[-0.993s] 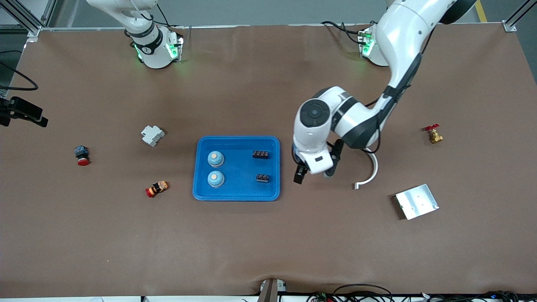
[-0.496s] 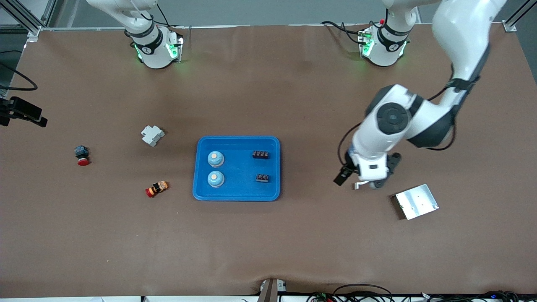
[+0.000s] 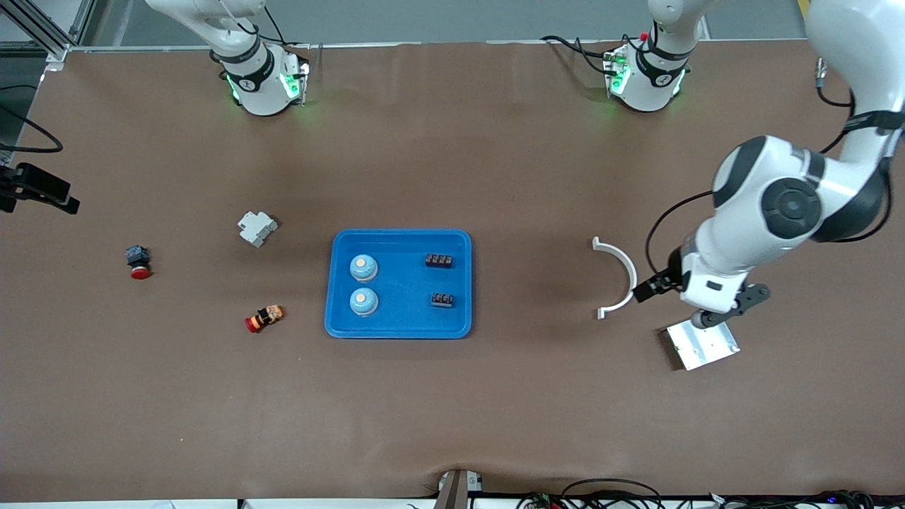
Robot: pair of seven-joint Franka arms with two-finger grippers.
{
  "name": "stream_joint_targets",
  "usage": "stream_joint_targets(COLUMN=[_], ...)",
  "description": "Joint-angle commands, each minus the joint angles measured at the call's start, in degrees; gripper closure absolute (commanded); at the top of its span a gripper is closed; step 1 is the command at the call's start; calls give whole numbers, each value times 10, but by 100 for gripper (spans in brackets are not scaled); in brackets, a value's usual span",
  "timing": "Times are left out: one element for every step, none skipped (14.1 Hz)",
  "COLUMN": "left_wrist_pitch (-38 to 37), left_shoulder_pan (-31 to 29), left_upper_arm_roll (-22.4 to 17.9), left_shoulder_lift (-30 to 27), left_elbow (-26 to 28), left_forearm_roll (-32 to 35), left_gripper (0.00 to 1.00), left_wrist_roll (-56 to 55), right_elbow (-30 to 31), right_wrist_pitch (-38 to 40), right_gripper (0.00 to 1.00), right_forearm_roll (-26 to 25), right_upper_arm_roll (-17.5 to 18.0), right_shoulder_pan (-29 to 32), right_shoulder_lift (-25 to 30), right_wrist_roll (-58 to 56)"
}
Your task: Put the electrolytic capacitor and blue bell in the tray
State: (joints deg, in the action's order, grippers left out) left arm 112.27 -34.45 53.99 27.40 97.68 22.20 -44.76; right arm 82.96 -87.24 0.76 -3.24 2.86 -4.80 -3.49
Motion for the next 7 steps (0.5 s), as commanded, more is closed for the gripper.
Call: stream_joint_targets(left_wrist_pitch=[-45, -50, -51, -52, -52, -51, -49], left_shoulder_pan=[-38, -50, -69, -90, -111, -123, -125], left_upper_arm_roll=[21, 20, 21, 27, 34, 38, 43], left_shoulder_lift=[-17, -35, -45, -48, -52, -52, -52], left_elbow=[-20, -19, -14, -14, -14, -14, -14], left_forearm_roll=[-9, -9, -10, -12, -19, -19, -19], left_gripper=[0, 0, 0, 0, 0, 0, 0], left_wrist_roll=[128, 158, 193, 248, 287, 306, 308], right_elbow=[-5, -5, -5, -5, -5, -5, -5], right_wrist_pitch=[5, 6, 7, 6, 6, 6, 7], right_gripper=[0, 0, 0, 0, 0, 0, 0], right_forearm_roll=[1, 1, 1, 1, 1, 1, 1], right_upper_arm_roll=[7, 6, 6, 7, 6, 6, 6], right_shoulder_pan=[10, 10, 10, 10, 10, 10, 10], right_shoulder_lift=[1, 1, 1, 1, 1, 1, 1], right_wrist_roll=[-6, -6, -6, -6, -6, -6, -6])
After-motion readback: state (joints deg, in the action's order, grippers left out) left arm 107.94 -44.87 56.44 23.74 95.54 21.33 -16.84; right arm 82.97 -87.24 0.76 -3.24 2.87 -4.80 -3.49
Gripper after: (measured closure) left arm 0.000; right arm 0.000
